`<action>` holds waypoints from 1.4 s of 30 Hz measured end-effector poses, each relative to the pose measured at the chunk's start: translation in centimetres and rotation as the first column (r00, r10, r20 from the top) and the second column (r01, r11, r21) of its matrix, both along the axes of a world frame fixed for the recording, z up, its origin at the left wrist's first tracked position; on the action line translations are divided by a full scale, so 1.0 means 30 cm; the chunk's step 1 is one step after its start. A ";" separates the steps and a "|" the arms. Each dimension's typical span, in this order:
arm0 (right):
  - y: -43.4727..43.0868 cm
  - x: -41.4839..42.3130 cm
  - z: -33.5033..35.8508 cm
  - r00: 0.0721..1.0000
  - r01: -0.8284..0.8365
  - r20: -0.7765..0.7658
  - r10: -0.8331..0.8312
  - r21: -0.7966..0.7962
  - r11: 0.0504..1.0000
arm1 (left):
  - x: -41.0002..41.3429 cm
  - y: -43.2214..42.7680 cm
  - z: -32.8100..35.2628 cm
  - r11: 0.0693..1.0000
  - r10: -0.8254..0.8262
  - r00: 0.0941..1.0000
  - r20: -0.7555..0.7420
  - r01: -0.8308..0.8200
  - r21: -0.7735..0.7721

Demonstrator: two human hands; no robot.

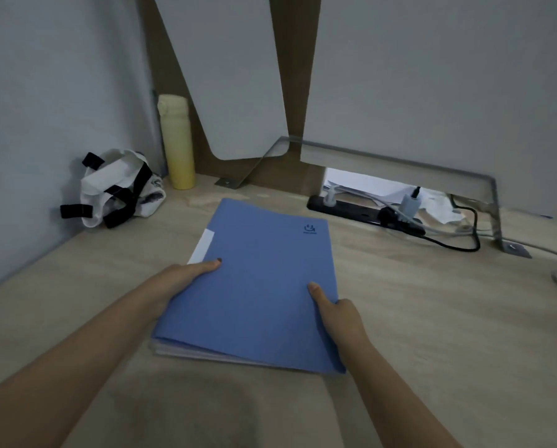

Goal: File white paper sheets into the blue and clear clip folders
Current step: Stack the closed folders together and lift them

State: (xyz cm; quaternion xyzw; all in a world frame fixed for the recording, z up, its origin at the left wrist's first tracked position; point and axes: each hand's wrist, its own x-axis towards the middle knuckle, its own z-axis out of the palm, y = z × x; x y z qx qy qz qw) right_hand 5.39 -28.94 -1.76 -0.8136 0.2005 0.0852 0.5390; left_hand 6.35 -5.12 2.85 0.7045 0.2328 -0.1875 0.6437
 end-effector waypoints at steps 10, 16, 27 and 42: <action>0.252 0.323 0.027 0.997 -0.007 -0.080 0.011 0.057 0.998 | 0.080 0.168 -0.041 0.452 -0.444 0.832 0.333 -0.113 0.885; 0.312 0.417 0.027 0.994 -0.097 -0.062 0.092 -0.084 0.992 | 0.139 0.198 -0.187 0.402 -0.392 0.885 0.250 -0.080 0.912; 0.239 0.352 0.090 0.881 -0.218 0.080 0.466 -0.805 0.552 | 0.186 0.290 -0.173 0.300 -0.471 0.879 0.072 0.083 0.950; 0.260 0.214 -0.104 0.687 -0.435 0.185 0.703 -0.670 0.602 | 0.199 0.315 -0.161 0.343 -0.532 0.844 0.068 0.141 0.929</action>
